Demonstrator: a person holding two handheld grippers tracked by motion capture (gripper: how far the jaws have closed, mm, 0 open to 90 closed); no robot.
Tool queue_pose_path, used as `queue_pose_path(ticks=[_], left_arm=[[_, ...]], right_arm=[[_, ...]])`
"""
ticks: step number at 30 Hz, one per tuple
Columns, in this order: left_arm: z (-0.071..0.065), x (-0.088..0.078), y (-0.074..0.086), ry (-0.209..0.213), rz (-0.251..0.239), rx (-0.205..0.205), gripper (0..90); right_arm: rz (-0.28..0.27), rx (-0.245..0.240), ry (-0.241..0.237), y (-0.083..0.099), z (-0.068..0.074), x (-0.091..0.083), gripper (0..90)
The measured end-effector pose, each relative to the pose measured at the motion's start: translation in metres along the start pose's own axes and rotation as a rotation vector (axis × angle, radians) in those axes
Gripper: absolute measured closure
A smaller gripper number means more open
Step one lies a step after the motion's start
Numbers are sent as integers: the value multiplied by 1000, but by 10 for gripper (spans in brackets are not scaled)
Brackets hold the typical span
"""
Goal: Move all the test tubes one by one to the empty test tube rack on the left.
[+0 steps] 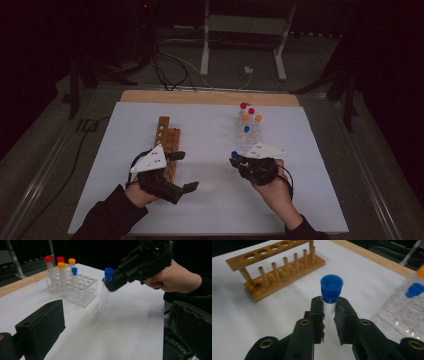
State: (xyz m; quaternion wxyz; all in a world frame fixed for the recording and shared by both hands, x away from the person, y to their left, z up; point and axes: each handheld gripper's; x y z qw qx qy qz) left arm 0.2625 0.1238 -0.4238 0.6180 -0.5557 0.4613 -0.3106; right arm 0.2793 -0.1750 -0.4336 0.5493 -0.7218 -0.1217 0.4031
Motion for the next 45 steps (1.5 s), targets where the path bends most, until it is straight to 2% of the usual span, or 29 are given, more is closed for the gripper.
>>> queue_pose_path(ticks=[8, 13, 18, 22, 34, 39, 45], left_arm=[[-3, 24, -5, -7, 18, 17, 55], [-5, 37, -9, -6, 21, 12, 85], [-8, 48, -13, -17, 27, 23, 169], [-8, 56, -13, -26, 39, 26, 256], [-8, 69, -12, -31, 71, 46, 633], [-9, 71, -13, -10, 84, 50, 752], [-11, 72, -15, -26, 94, 83, 778]], right_arm=[[7, -26, -52, 0, 17, 3, 772], [11, -46, -74, -1, 25, 4, 772], [12, -48, -88, 0, 30, 5, 772], [11, -50, -101, -1, 32, 4, 772], [8, -49, -103, -2, 33, 4, 772], [7, -49, -99, -2, 33, 4, 772], [4, -44, -96, -2, 32, 4, 771]])
Point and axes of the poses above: each handheld gripper's, and its own axes: x roughly forward along the jaws, y roughly out of its underside, z roughly to its left, and after that the axes turned 6 degrees about -z, right-handed
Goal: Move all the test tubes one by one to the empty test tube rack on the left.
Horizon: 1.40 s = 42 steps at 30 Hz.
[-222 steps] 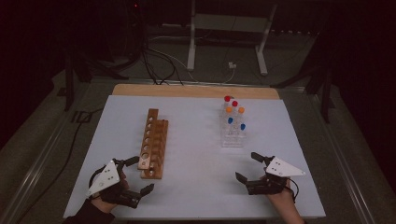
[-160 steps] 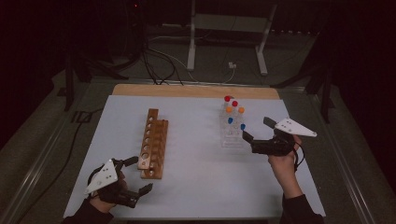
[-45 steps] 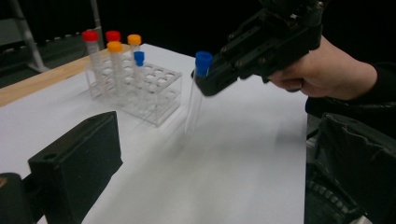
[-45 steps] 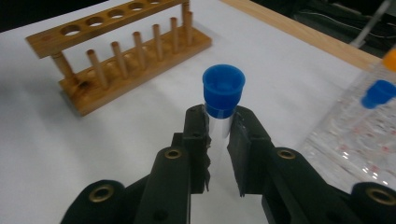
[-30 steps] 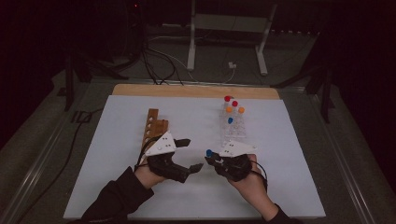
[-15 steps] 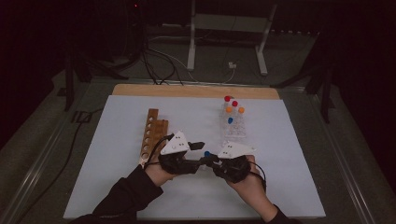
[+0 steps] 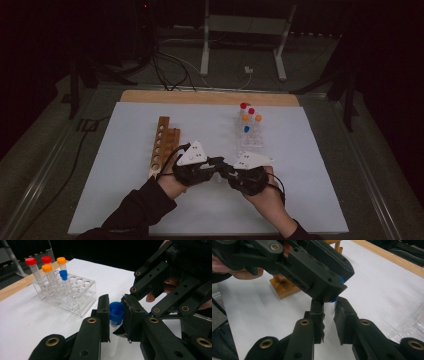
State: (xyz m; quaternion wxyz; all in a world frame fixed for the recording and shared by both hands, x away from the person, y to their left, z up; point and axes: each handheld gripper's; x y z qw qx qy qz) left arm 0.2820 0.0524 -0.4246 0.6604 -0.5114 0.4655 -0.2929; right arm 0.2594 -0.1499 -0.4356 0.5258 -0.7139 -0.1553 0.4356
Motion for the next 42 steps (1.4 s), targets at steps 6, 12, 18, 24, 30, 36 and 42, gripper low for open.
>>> queue_pose_path(ticks=[6, 12, 18, 24, 30, 36, 42], left_arm=[[4, -4, -3, -10, -8, -13, 782], [12, -14, -6, -35, -10, -20, 782], [26, -25, -9, -74, -21, -35, 782], [39, -36, -14, -120, -28, -34, 782], [60, -49, -17, -183, -30, -42, 782], [79, -59, -21, -249, -25, -34, 782], [96, -70, -30, -301, -34, -29, 782]], right_arm=[[-18, 7, -6, 1, -2, 1, 679], [-54, 14, 3, 1, -6, -4, 485], [-97, 39, 22, -1, -9, -9, 239], [-121, 75, 48, -2, -12, -10, 57], [-145, 97, 50, -1, -16, -13, 0], [-163, 96, 42, -1, -17, -16, 0], [-191, 97, 35, -2, -18, -21, 0]])
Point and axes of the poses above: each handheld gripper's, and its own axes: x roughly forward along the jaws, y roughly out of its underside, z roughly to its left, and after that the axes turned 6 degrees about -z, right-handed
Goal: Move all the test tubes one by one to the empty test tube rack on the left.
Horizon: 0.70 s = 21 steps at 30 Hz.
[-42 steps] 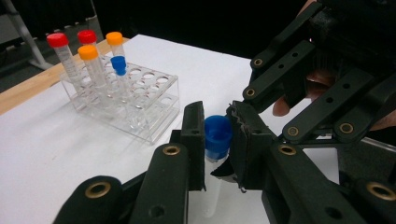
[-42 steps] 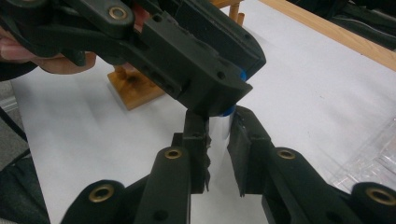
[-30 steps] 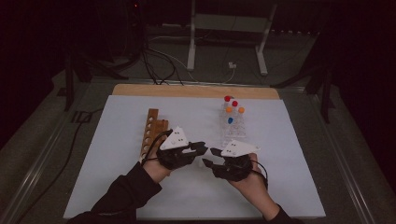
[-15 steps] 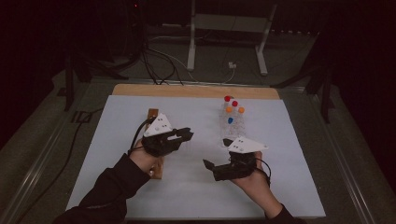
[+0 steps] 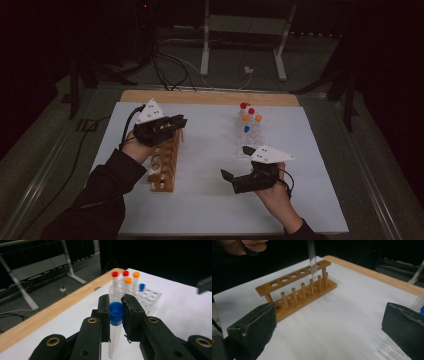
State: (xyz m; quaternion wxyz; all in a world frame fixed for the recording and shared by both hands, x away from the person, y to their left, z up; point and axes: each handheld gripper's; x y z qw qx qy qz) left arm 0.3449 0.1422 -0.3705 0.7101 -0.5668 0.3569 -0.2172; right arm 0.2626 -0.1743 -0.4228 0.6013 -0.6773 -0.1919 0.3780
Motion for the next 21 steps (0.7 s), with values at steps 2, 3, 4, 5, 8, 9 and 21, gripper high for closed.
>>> queue_pose_path(ticks=[2, 3, 4, 5, 8, 9, 21], left_arm=[[7, -2, -2, -16, -8, -13, 782], [10, -3, -2, -30, -12, -13, 782], [13, -4, -3, -41, -12, -13, 782], [16, -5, -3, -55, -19, -16, 782], [25, -8, -4, -90, -21, -17, 782], [29, -9, -4, -98, -28, -28, 782], [63, -3, 12, -220, -15, -73, 782]], right_arm=[[-7, -2, 1, 0, 0, -1, 0], [-6, 3, 0, 0, -1, -1, 0], [-6, 3, 0, 0, -1, -1, 0], [-2, -1, 7, 0, 0, -1, 0], [-8, 4, 9, 0, -1, -1, 0], [-12, 4, 11, 1, -2, -1, 0], [-8, -4, 3, 1, 0, 0, 0]])
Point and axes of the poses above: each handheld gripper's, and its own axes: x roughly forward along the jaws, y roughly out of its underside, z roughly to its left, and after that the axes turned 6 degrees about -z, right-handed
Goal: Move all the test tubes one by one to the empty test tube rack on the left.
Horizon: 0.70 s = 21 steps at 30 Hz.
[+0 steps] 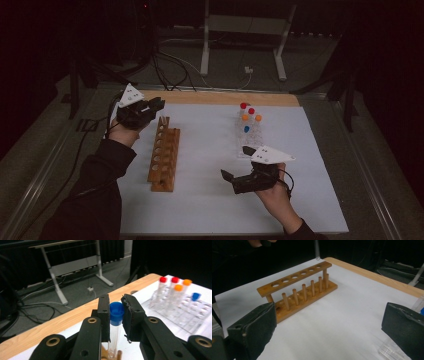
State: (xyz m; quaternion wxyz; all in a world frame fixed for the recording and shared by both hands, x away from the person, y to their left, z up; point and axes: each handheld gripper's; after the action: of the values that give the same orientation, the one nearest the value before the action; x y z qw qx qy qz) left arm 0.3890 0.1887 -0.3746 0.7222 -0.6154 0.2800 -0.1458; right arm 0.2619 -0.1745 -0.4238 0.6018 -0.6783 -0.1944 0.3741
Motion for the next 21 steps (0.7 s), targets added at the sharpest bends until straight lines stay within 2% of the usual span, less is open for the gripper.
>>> queue_pose_path(ticks=[1, 3, 5, 6, 8, 10, 11, 16, 18, 21], left_arm=[[1, 2, 2, -18, 6, 6, 782], [5, 5, 8, -12, 9, -26, 781], [5, 8, 13, -18, 16, -19, 781], [6, 9, 16, -10, 22, -30, 781], [7, 11, 22, -26, 28, -21, 781], [9, 13, 28, -27, 35, -44, 781], [9, 14, 30, -33, 40, -35, 781], [10, 21, 44, -25, 66, -56, 781], [9, 24, 51, -24, 83, -48, 782], [11, 28, 60, -21, 92, -71, 781]], right_arm=[[0, 2, -1, 0, 0, 0, 0], [-1, 1, 1, 0, 0, -1, 0], [-3, 1, 9, 0, -1, -1, 0], [-5, 2, 11, 0, -1, -1, 0], [-5, 2, 13, 0, -1, -1, 0], [-2, 3, 9, 0, -1, -1, 0], [-1, 2, 11, 1, -1, -1, 0], [3, 3, 6, 1, -1, 0, 0], [2, 3, 6, 1, -1, 0, 0], [1, 4, 5, 1, -1, 0, 0]])
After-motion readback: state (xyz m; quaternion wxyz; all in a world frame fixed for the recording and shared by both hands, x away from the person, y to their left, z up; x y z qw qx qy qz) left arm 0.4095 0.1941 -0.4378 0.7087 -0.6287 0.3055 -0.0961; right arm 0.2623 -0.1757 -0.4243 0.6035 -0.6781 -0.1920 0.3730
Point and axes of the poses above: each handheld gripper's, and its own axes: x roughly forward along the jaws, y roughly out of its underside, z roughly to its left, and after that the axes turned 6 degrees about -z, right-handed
